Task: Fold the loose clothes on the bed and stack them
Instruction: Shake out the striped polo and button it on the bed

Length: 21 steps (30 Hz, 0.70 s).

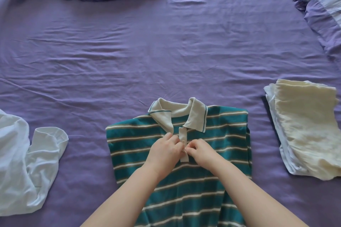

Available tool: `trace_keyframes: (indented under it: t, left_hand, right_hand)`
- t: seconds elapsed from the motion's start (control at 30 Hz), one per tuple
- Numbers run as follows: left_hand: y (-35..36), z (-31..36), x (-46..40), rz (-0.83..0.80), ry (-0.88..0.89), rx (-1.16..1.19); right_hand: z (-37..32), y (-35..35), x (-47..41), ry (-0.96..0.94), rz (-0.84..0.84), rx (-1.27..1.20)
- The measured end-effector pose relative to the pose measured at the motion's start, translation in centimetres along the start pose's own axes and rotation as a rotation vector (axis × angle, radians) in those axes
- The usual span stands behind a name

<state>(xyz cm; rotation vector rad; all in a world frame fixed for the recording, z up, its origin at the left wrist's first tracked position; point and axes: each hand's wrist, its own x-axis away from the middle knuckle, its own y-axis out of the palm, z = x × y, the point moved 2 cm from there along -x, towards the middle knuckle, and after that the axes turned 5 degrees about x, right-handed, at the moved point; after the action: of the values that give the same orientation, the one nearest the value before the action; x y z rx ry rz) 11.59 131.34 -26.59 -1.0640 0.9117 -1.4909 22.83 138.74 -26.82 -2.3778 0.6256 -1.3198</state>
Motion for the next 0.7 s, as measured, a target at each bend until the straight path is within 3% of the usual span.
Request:
trace_keyframes:
  t: [0.23, 0.4, 0.6, 0.7]
  left_hand:
    - [0.5, -0.7, 0.3, -0.028, -0.008, -0.007]
    - [0.3, -0.8, 0.0, -0.056, -0.11, 0.104]
    - [-0.1, -1.1, -0.4, -0.117, -0.15, 0.15]
    - [0.0, -1.1, -0.2, -0.109, -0.153, 0.158]
  right_hand:
    - [0.5, 0.1, 1.0, -0.102, 0.014, -0.033]
    - [0.7, 1.0, 1.3, -0.121, 0.193, 0.013]
    - [1.1, 1.4, 1.5, -0.161, 0.295, -0.073]
    - [1.4, 1.8, 1.5, -0.197, 0.389, 0.031]
